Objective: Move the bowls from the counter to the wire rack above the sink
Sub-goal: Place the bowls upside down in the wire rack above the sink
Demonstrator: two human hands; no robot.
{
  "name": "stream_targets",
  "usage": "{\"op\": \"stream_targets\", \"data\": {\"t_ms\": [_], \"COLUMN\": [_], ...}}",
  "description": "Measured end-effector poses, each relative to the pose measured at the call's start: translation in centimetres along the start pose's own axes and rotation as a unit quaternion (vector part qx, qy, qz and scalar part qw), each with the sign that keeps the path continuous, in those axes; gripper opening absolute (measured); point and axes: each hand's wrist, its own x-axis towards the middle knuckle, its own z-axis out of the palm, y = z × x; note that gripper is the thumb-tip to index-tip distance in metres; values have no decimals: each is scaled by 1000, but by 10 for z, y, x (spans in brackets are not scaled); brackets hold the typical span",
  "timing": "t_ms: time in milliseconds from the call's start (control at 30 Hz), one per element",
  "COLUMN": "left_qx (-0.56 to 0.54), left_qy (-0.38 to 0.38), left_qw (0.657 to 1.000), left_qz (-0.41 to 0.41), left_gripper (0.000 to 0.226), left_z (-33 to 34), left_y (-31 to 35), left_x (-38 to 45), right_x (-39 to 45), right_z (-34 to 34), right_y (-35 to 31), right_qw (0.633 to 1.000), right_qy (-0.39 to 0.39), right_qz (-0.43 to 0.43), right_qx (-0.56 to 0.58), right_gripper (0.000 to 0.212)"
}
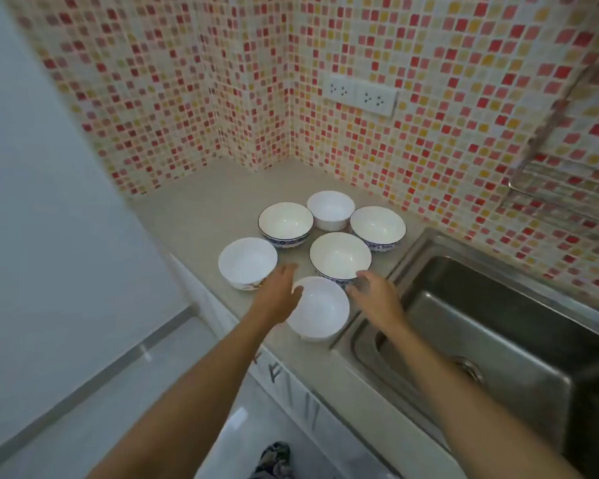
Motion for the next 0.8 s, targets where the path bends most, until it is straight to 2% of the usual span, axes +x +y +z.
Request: {"op": "stream_targets", "data": {"t_ms": [100, 200, 300, 400, 600, 700, 800], "left_qx": [-13, -58, -125, -200, -319, -374, -412], "left_qy": [-4, -47, -73, -63, -53, -95, -171], "left_qw": [1000, 997, 988, 974, 946, 923, 895], "left_qz": [-17, -34, -53, -81, -21, 13, 13], "left_gripper": [56, 59, 63, 64, 65, 49, 47], "left_z": [15, 34, 49, 57, 52, 54, 65], "left_y": [-22, -34, -39, -40, -16, 8, 43], "left_x": [5, 4, 3, 1, -1, 9, 18], "right_x": [3, -2, -6, -6, -14, -26, -44], "right_z": [23, 43, 58, 65, 51, 28, 0], "right_y": [7, 18, 25, 27, 40, 52, 65], "right_qw": [999, 994, 989, 981, 959, 943, 927], "right_qy": [-7, -36, -25, 2, 58, 103, 142], "right_qz": [44, 104, 132, 154, 204, 231, 256], "right_qx": [9, 27, 59, 115, 187, 218, 233], "right_gripper": [48, 51, 39, 30, 30, 28, 26]}}
